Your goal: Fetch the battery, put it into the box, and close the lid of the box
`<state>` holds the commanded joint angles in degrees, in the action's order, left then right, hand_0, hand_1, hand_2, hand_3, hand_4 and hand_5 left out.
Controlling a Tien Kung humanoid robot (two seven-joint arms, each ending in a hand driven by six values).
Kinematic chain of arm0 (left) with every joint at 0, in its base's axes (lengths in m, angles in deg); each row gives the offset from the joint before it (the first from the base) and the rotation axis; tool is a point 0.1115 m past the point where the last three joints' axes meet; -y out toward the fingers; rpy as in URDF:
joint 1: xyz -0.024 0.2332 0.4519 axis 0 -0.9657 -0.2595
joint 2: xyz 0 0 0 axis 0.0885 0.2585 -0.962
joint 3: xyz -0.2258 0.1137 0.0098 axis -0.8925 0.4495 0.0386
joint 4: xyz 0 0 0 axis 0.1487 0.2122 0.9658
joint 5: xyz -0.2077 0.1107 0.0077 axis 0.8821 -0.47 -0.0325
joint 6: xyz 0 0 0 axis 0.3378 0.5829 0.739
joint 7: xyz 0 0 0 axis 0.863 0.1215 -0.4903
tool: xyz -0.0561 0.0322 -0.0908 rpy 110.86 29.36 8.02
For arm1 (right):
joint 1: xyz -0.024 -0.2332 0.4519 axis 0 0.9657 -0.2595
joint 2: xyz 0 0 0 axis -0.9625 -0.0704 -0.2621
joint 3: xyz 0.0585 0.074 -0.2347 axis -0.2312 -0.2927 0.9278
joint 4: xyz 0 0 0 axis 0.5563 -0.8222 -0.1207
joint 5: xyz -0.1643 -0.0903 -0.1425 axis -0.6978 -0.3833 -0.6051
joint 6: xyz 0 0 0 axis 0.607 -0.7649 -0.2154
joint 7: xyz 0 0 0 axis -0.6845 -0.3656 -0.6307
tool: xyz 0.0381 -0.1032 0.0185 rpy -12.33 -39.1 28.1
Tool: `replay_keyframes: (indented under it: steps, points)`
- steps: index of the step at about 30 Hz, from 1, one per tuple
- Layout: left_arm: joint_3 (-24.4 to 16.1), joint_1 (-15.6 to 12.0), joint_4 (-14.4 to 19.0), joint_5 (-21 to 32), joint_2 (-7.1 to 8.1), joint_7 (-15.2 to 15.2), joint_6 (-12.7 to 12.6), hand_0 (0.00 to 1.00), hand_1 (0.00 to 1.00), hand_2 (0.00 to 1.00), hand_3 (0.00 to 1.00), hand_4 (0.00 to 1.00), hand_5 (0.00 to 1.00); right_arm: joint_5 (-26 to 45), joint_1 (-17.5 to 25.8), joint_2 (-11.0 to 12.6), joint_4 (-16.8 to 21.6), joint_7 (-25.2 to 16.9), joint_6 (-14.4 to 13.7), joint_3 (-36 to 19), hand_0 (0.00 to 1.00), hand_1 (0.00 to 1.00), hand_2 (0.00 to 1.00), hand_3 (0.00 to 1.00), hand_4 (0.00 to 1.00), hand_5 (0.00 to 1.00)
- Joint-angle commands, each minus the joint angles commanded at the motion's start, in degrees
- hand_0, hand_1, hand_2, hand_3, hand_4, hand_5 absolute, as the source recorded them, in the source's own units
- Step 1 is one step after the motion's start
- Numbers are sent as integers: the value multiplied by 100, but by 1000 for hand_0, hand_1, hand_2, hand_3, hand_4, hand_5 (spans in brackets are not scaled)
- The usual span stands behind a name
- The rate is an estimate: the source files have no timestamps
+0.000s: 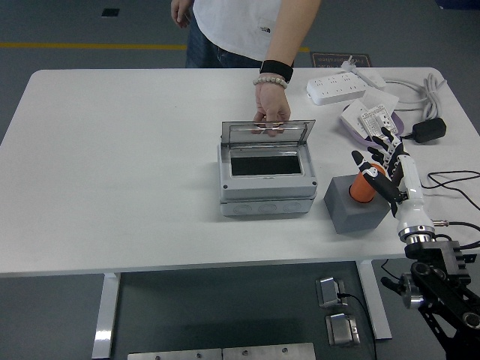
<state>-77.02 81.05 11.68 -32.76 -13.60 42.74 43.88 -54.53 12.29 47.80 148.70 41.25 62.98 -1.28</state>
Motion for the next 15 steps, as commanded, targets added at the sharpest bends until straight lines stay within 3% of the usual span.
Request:
replay_keyframes:
  steps: [15]
  points:
    - [6,18,0,-5,2,-14,0,397,562,513,488,2,2,167,-11,2,-187,-90,3,140,806,760,804,882,931,425]
